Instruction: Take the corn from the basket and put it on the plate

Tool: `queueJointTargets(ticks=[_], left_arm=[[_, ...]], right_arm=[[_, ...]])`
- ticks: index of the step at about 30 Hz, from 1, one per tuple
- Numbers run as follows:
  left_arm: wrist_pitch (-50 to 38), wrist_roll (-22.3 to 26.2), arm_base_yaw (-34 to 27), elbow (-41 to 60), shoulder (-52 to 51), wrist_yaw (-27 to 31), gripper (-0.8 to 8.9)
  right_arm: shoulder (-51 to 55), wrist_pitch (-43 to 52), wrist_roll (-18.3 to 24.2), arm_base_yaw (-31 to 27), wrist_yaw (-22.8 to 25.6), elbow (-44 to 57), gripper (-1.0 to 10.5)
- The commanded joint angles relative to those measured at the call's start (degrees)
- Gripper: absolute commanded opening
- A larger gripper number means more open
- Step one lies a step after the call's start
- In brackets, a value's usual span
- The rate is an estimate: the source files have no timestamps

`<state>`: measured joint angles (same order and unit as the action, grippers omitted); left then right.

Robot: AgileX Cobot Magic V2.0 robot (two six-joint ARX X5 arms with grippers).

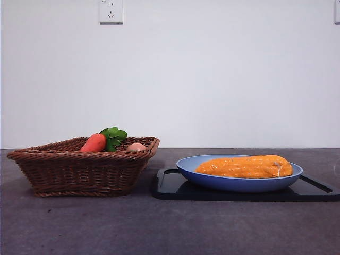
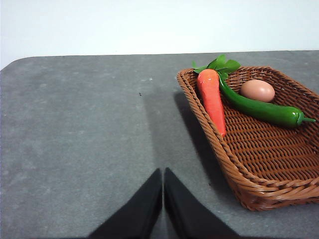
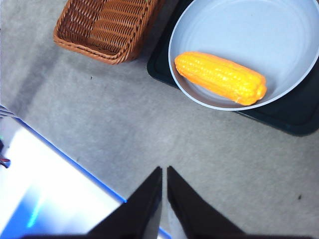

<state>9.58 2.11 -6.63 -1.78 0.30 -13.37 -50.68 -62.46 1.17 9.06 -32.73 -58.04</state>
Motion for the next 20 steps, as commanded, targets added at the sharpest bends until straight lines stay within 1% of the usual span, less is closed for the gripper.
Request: queueJointTargets(ticks=[1, 2, 4, 6, 12, 13, 15, 16, 20], left_arm=[[0.02, -0.24, -0.22, 1.62, -0.13, 0.11, 0.07], [-0.09, -0.24, -0.22, 1.62, -0.13, 0.09, 0.07], [-0.35, -0.24, -0.22, 1.6, -0.13, 0.09, 0.07], [-0.33, -0.24, -0.22, 1.6, -0.13, 0.09, 0.07], [-0.33, -0.24, -0.22, 1.6, -0.13, 0.09, 0.07], [-0.33, -0.24, -0.22, 1.6, -0.13, 0.09, 0.07], [-0.33, -0.24, -0.22, 1.6, -0.13, 0.09, 0.07], [-0.33, -0.24, -0.22, 1.6, -0.13, 0.09, 0.07], [-0.33, -0.24, -0.22, 1.6, -0.13, 0.09, 0.07]], right_arm=[[1.4, 2.05, 6.67, -0.35, 1.97, -0.81, 0.0], [2.34, 3.89, 8.83, -0.94, 3.3, -0.42, 0.0], [4.83, 10.88, 11.93, -2.49, 4.7, 1.68, 0.0], [7.91, 18.01, 13.03, -4.13, 4.68, 5.01, 0.0], [20.31, 35.93, 12.33, -9.53, 5.33, 19.52, 0.0], [23.43, 40.35, 12.33, -10.4, 7.21, 23.8, 0.0], [29.14, 48.7, 12.04, -11.23, 13.03, 32.3, 0.0], [31.67, 52.94, 10.84, -11.32, 15.28, 36.37, 0.0], [38.47, 60.78, 7.28, -11.67, 19.12, 45.48, 0.0]])
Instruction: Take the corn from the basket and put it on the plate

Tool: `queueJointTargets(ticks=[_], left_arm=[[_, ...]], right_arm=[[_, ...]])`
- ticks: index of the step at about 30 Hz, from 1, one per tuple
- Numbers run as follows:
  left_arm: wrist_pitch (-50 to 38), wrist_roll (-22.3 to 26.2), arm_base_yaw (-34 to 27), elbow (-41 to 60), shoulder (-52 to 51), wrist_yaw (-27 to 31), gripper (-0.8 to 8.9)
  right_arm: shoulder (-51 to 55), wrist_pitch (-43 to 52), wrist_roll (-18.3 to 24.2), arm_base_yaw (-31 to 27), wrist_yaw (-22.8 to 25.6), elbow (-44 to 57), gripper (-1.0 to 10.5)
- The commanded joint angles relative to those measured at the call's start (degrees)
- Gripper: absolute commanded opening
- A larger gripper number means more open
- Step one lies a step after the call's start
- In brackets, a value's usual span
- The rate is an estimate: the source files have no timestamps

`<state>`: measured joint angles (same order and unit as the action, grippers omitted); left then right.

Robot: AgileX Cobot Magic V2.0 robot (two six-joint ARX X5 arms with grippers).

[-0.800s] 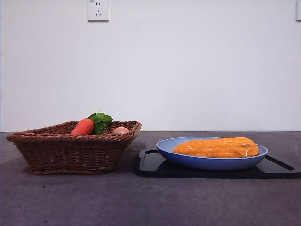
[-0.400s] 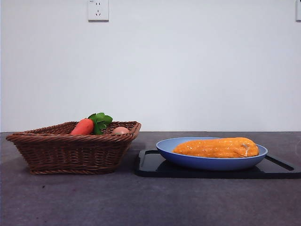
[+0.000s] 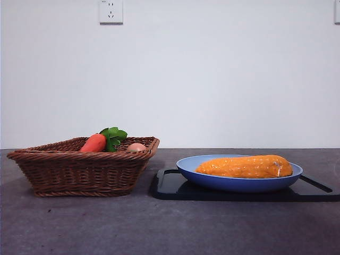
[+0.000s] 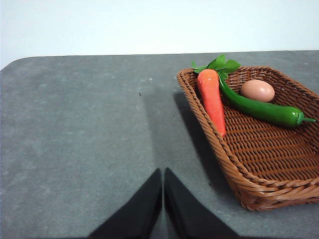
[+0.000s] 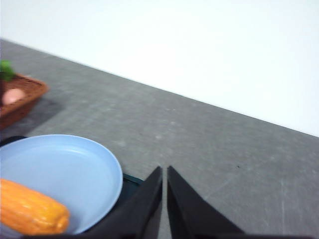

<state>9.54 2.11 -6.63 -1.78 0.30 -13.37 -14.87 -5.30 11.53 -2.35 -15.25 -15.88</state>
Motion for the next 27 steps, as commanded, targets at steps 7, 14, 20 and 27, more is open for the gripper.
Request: queueJointTargets(ticks=[7, 14, 20, 27], left_arm=[[-0.28, -0.24, -0.22, 1.6, -0.13, 0.09, 0.07], [-0.31, -0.24, -0.22, 1.6, -0.13, 0.09, 0.07], [-0.31, -0.24, -0.22, 1.6, -0.13, 0.09, 0.07], [-0.35, -0.24, -0.22, 1.6, -0.13, 0.09, 0.07]], right_arm=[[10.38, 6.75, -4.76, -0.26, 3.78, 12.46, 0.0], [13.79, 3.87, -5.97, -0.26, 3.78, 15.34, 0.0], [14.67, -2.75, -5.99, -0.26, 5.07, 15.34, 0.0], [14.67, -4.13, -6.23, -0.26, 4.81, 15.34, 0.0]])
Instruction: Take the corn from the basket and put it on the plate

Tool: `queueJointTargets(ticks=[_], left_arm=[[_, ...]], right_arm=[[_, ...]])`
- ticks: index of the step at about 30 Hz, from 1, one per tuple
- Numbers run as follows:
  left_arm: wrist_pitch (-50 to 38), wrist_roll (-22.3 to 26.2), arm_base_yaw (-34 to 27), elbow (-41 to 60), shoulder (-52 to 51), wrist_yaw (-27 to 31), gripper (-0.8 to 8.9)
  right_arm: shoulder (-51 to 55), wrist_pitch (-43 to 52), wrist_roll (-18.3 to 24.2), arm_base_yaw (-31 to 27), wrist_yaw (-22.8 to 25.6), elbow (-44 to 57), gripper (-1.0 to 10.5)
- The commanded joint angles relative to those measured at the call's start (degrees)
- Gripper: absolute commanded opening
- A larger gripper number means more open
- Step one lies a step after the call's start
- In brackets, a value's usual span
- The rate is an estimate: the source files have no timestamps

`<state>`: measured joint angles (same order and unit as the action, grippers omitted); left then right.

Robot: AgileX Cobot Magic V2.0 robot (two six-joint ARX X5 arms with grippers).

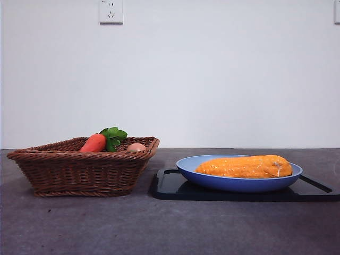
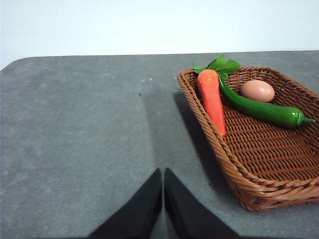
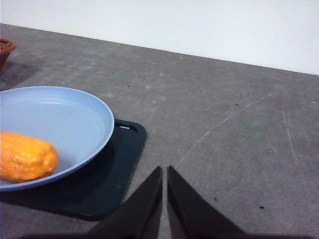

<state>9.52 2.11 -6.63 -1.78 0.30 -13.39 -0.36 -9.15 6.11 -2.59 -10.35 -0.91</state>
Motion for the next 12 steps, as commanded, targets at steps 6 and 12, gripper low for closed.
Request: queueJointTargets(ticks=[6, 12], left_arm=[[-0.31, -0.24, -0.22, 1.6, -0.13, 0.11, 0.07], [-0.33, -0.24, -0.22, 1.6, -0.13, 0.11, 0.07]], right_arm=[[0.15, 0.07, -0.79, -0.02, -0.07, 0.37, 0.0], [0.15, 0.07, -0.81, -0.02, -0.07, 0.37, 0.0]])
